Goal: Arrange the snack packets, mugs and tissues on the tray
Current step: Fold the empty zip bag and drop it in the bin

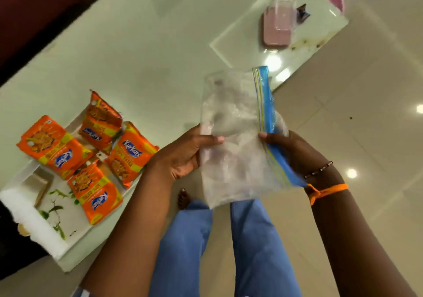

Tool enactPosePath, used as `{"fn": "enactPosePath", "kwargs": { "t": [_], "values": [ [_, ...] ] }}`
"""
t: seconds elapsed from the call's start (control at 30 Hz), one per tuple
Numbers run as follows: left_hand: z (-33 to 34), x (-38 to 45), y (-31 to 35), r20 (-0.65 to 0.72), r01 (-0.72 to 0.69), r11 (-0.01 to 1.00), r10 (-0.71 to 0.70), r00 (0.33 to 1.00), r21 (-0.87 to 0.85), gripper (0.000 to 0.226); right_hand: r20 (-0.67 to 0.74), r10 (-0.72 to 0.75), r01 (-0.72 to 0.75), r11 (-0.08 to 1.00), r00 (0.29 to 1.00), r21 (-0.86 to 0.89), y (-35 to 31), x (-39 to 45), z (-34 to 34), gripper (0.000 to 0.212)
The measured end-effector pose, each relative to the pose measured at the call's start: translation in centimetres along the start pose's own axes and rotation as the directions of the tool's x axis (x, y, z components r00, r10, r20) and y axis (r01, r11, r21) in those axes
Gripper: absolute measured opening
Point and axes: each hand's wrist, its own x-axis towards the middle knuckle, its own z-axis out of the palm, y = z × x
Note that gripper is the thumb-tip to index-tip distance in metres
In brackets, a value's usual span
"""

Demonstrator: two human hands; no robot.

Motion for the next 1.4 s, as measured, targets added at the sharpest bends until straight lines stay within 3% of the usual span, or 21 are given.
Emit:
{"fn": "enactPosePath", "kwargs": {
  "t": [0.07, 0.13, 0.2, 0.23, 0.27, 0.33, 0.4, 0.47, 0.57, 0.7, 0.83, 0.9, 0.97, 1.07, 1.17, 1.23, 1.3, 1.4],
  "values": [
    [2.5, 2.3, 0.4, -0.042, -0.043, 0.999, 0.044, 0.998, 0.015, 0.061, -0.084, -0.055, 0.064, 0.992, 0.995, 0.107, -1.1, -0.2, -2.4, 0.029],
    [4.8, 4.5, 0.4, -0.086, -0.080, 0.995, 0.084, 0.993, 0.059, 0.060, -0.170, -0.131, 0.158, 0.975, 0.977, 0.153, -2.2, -0.4, -4.4, 0.012],
    [7.2, 6.5, 0.7, -0.143, -0.101, 0.990, 0.114, 0.983, 0.094, 0.042, -0.223, -0.167, 0.203, 0.968, 0.960, 0.149, -3.4, -0.3, -6.6, 0.044],
    [8.3, 7.5, 0.9, -0.148, -0.117, 0.990, 0.128, 0.981, 0.083, 0.035, -0.220, -0.180, 0.221, 0.959, 0.959, 0.178, -4.1, -0.4, -7.4, 0.051],
    [9.1, 8.4, 1.2, -0.145, -0.136, 0.989, 0.144, 0.979, 0.058, 0.031, -0.210, -0.172, 0.223, 0.942, 0.962, 0.252, -4.8, -0.4, -8.1, 0.044],
    [10.7, 10.2, 2.0, -0.154, -0.176, 0.984, 0.172, 0.973, -0.009, 0.028, -0.114, -0.116, 0.156, 0.878, 0.987, 0.453, -6.1, 0.0, -10.1, 0.022],
    [11.5, 12.1, 2.8, -0.211, -0.227, 0.974, 0.221, 0.952, -0.005, 0.032, -0.031, 0.033, -0.014, 0.869, 0.999, 0.495, -6.7, 0.6, -12.3, 0.042],
    [11.8, 13.4, 3.4, -0.256, -0.277, 0.945, 0.316, 0.914, 0.175, 0.033, 0.049, 0.139, -0.146, 0.887, 0.989, 0.439, -7.0, 1.2, -14.0, 0.061],
    [12.6, 14.6, 4.3, -0.205, -0.316, 0.773, 0.492, 0.846, 0.551, 0.044, 0.110, 0.126, -0.162, 0.887, 0.986, 0.433, -8.6, 2.4, -15.9, 0.079],
    [13.9, 16.7, 5.9, -0.030, -0.249, 0.439, 0.537, 0.843, 0.863, 0.051, 0.050, 0.145, -0.153, 0.906, 0.988, 0.395, -12.5, 3.7, -17.2, 0.098],
    [15.3, 19.4, 7.7, 0.069, -0.177, 0.155, 0.532, 0.844, 0.972, 0.040, -0.023, 0.199, -0.199, 0.980, 0.980, 0.010, -16.7, 5.1, -17.2, 0.101],
    [16.3, 21.1, 9.0, 0.099, -0.185, 0.109, 0.536, 0.838, 0.977, 0.039, -0.083, 0.203, -0.210, 0.975, 0.976, -0.076, -18.9, 6.4, -17.4, 0.102],
    [17.4, 22.8, 10.4, 0.117, -0.186, 0.085, 0.516, 0.849, 0.979, 0.040, -0.153, 0.170, -0.187, 0.976, 0.974, -0.108, -20.9, 7.8, -17.8, 0.085],
    [18.8, 24.9, 13.1, 0.102, -0.183, 0.121, 0.490, 0.866, 0.976, 0.051, -0.257, 0.117, -0.147, 0.984, 0.959, -0.101, -23.9, 9.6, -19.4, 0.055],
    [19.8, 27.0, 16.4, 0.067, -0.251, 0.306, 0.506, 0.860, 0.918, 0.058, -0.242, -0.019, -0.002, 0.996, 0.970, -0.086, -26.7, 10.7, -21.6, 0.045],
    [20.3, 28.5, 18.5, 0.000, -0.253, 0.463, 0.478, 0.878, 0.849, 0.058, -0.276, -0.105, 0.083, 0.992, 0.956, -0.090, -28.4, 11.5, -23.2, 0.047],
    [20.7, 30.2, 20.1, -0.051, -0.227, 0.547, 0.446, 0.893, 0.806, 0.057, -0.337, -0.215, 0.182, 0.975, 0.917, -0.127, -29.9, 12.6, -24.8, 0.060],
    [20.9, 33.1, 21.8, -0.142, -0.152, 0.648, 0.378, 0.915, 0.746, 0.054, -0.479, -0.402, 0.259, 0.905, 0.781, -0.337, -31.8, 15.6, -27.2, 0.070]
  ]
}}
